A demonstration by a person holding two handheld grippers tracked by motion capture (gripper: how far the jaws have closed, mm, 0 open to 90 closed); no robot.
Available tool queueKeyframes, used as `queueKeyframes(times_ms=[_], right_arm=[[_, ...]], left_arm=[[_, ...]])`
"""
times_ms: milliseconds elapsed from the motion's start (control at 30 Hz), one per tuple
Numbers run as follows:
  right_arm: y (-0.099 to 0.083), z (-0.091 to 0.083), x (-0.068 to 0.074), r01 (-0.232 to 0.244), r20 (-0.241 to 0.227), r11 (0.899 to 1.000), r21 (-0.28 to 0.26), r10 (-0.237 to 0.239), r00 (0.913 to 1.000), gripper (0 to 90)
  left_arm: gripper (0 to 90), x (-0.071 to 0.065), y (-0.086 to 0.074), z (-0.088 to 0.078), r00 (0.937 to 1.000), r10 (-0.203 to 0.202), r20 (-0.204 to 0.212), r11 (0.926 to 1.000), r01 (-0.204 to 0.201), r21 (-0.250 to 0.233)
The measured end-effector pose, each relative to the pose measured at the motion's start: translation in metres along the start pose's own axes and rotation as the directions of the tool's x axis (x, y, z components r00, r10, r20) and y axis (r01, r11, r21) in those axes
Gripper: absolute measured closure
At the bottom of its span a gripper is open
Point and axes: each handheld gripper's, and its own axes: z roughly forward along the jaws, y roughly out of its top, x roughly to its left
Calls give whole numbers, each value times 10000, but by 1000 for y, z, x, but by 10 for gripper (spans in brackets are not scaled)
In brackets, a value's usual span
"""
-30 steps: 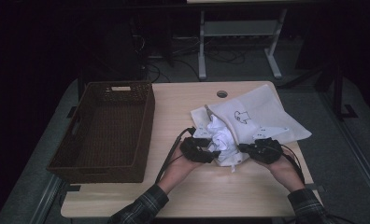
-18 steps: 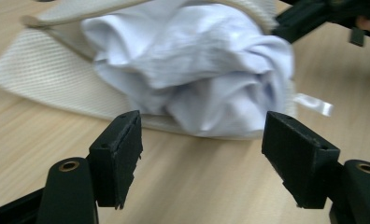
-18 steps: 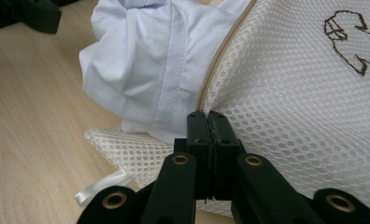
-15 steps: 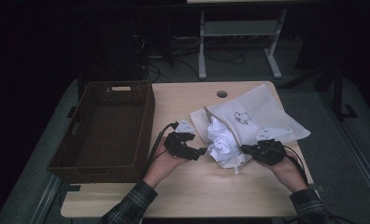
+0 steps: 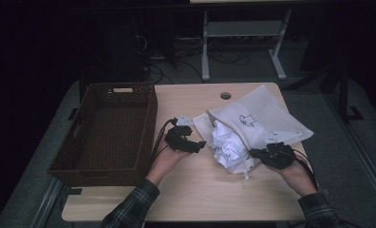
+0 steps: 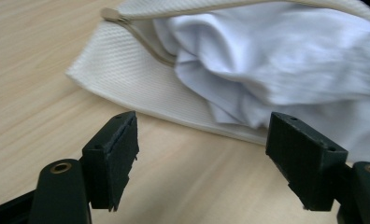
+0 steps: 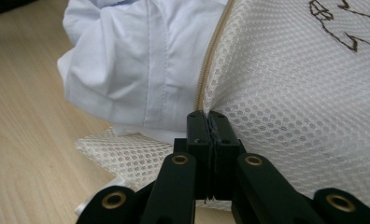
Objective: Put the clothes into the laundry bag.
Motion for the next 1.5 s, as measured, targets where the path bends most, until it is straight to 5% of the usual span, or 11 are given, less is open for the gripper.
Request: queueKeyframes(times_ms=[433,800,1067,1367,1500], right_arm=[[-11,-8,-9,-164,303,9998,110,161,9994,877],[-11,-9,-11,-195,209,9998,53,194,9996,877],[-13,-10,-14,-227,318,9997,10,226,9992,876],[-14,-10,-22,-404,591,9992,-26,405,9974,870],[-14,-9,-25,-458,731,9989,-29,459,9963,867]], left_arm=[[233,32,18,40,9972,25,-752,9988,12,496],[504,54,23,75,9982,114,-595,9930,-43,1182],[827,56,18,70,9993,-113,-367,9874,170,1570],[838,48,-2,51,9971,-754,-74,9860,757,1487],[839,41,-8,47,9975,-713,-20,9858,708,1520]])
